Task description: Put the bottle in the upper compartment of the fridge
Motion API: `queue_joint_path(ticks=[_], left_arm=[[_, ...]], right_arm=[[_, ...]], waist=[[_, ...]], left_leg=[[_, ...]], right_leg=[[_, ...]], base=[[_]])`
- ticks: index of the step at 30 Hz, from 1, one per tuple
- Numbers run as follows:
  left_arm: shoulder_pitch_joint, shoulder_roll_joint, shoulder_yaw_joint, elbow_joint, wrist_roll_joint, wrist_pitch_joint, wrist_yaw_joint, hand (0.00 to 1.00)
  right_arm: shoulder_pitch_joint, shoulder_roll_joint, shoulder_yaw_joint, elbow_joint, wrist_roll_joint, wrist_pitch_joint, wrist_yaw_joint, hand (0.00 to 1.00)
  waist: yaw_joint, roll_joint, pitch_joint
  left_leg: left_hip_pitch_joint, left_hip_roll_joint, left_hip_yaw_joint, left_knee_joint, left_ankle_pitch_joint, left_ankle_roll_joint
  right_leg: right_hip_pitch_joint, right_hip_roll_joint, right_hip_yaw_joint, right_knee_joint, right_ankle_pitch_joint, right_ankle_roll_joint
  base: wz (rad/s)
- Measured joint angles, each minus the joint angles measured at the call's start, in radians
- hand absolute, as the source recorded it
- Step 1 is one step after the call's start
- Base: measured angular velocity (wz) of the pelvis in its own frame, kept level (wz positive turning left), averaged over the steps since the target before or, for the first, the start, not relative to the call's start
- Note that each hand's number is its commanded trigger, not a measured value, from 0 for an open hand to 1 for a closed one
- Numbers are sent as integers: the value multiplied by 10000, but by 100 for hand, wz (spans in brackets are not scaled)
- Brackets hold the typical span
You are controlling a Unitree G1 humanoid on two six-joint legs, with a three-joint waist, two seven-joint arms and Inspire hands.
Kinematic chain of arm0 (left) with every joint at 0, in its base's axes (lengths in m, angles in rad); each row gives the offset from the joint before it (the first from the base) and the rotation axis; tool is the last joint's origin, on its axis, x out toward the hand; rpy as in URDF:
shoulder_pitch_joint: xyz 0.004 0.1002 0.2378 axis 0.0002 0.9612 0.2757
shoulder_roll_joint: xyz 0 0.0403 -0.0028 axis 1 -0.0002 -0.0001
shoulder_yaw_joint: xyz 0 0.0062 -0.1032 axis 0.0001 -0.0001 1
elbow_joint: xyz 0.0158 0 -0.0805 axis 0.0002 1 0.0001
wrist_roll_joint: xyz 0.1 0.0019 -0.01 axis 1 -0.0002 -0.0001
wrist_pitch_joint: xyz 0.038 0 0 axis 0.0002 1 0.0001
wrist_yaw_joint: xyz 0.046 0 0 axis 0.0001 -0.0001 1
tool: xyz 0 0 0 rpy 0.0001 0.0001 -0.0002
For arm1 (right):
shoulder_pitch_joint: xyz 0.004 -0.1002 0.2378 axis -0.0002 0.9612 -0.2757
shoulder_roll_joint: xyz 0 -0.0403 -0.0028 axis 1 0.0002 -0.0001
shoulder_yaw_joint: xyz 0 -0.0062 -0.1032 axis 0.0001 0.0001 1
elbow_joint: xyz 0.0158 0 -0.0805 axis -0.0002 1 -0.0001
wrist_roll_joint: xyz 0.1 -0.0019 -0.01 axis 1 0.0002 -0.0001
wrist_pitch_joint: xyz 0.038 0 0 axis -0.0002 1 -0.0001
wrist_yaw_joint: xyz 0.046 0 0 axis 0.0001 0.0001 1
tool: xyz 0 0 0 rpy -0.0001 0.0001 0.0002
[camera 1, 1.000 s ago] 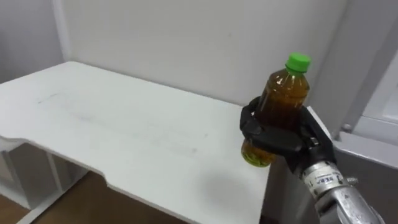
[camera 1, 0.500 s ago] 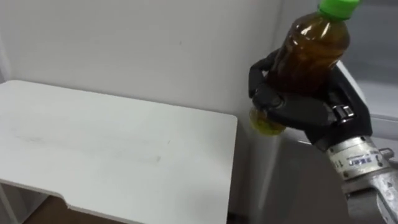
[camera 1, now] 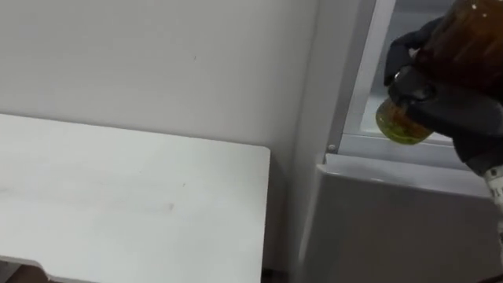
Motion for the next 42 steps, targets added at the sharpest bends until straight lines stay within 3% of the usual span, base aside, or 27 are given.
queue_joint_path(ticks=[4,6,8,12,19,26,32,38,42], left_arm=[[9,-7,311,29,1,62,-5,0],[11,-9,632,-8,30,110,-34,0],[-7,-6,818,-24,34,185,-84,0],[-58,-8,1044,-95,94,227,-203,0],[-229,-14,1041,-102,103,232,-196,0],[-221,-50,1064,-100,129,231,-163,0],[-214,-84,1247,-90,94,231,-125,0],[-22,-90,1498,-101,90,346,-123,0],[85,-80,1877,-68,77,420,-66,0]], right_arm=[[21,-434,-202,249,69,19,-68,100],[21,-793,-351,556,-54,235,-71,100],[21,-877,-462,838,-222,395,-77,100],[19,-895,-529,1343,-688,731,-123,100],[-147,-1070,-528,2572,-321,880,-227,100],[-625,-1076,-837,4340,-366,1064,-646,100],[-1572,-1135,-912,5982,-152,1105,-1397,100],[-1777,-1906,-908,6522,-147,1426,-1905,100],[-1889,-2337,-889,6879,-157,1653,-2081,100]], waist=[[-7,0,-1],[13,-19,6],[18,-27,9],[13,-31,13],[33,-92,40],[29,-70,35],[27,-66,30],[186,-168,-4],[316,-402,11]], left_leg=[[103,4,99,-50,-1,1],[193,8,134,-93,-2,-1],[209,9,135,-100,-2,-2],[203,24,165,-101,-10,-11],[203,70,253,-89,-23,-29],[174,118,271,-31,-62,-65],[170,114,269,-44,-61,-65],[-12,119,260,-39,-58,-66],[5,125,269,-33,-55,-67]], right_leg=[[16,15,144,-14,2,2],[63,16,165,-16,2,3],[42,19,176,-24,1,3],[-23,42,250,-23,2,2],[-1,89,380,-16,8,-8],[-34,119,331,11,14,-20],[-42,119,317,21,12,-18],[-262,113,284,86,8,-15],[-309,96,312,224,-43,11]], base=[[-9],[-4],[0],[-3],[-4],[0],[0],[-1],[-2]])
